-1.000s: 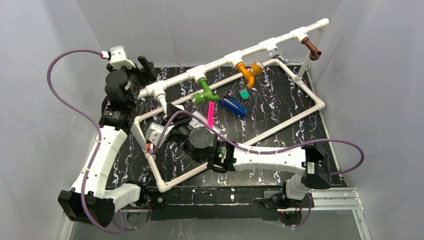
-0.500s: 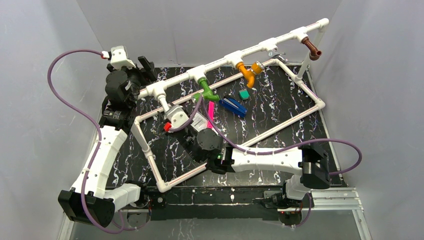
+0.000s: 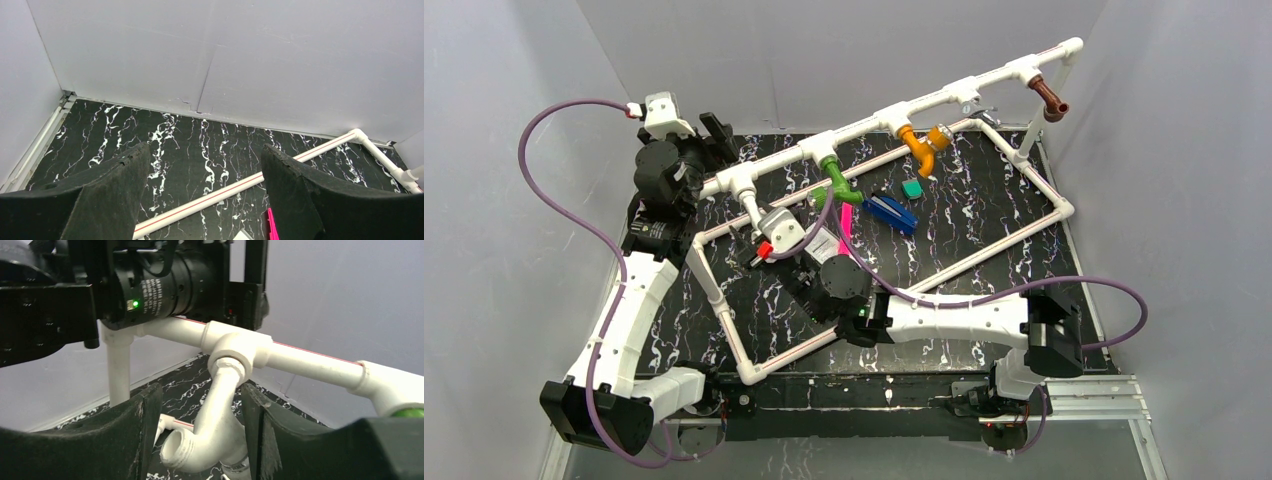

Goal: Install the water faucets

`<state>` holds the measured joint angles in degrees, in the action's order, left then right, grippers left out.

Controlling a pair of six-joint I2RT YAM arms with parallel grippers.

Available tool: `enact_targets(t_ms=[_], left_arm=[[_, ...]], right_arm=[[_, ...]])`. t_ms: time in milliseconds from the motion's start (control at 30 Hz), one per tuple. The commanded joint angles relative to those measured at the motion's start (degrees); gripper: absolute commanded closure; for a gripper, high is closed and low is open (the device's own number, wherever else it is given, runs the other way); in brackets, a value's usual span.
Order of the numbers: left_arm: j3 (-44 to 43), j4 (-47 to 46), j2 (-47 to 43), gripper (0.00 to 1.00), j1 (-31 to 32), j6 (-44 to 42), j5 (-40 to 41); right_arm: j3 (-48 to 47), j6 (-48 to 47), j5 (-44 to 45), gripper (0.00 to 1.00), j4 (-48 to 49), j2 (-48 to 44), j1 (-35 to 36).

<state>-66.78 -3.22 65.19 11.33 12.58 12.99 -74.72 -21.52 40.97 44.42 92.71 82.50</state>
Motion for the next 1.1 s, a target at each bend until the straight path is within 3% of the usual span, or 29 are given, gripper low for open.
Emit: enact_targets(t_ms=[0,233,433,667,800,1067], left_arm=[[8.18,19.84,5.65,0.21,-0.53,-0.01,-0.25],[8.20,19.84,5.56,0.21,-0.53,-0.10,-0.08],[8.18,19.84,5.69,0.21,-0.57,-0.10,-0.23],[8.23,19.92,5.74,0.21,-0.55,-0.10,-0.08],[8.17,19.90,5.83,0.21,-0.52,-0.10,-0.08],[8.17,19.84,5.96,0.21,-0.52,-0.01,-0.33]], right_arm=[[-1.63,-0.96,-9.43,0.27,-4.32,-2.46,-0.31],[-0.44,-10.57,-13.74,0.11,-8.57,-6.40,0.91],[1.19,-29.76,-9.50,0.06,-7.38,-5.14,4.23],[0.53,-53.19,0.30,0.04,7.50,3.37,5.13],[-1.10,-56.22,1.80,0.08,11.27,5.73,4.76],[-2.79,-49.33,1.54,0.17,7.47,4.84,3.49]])
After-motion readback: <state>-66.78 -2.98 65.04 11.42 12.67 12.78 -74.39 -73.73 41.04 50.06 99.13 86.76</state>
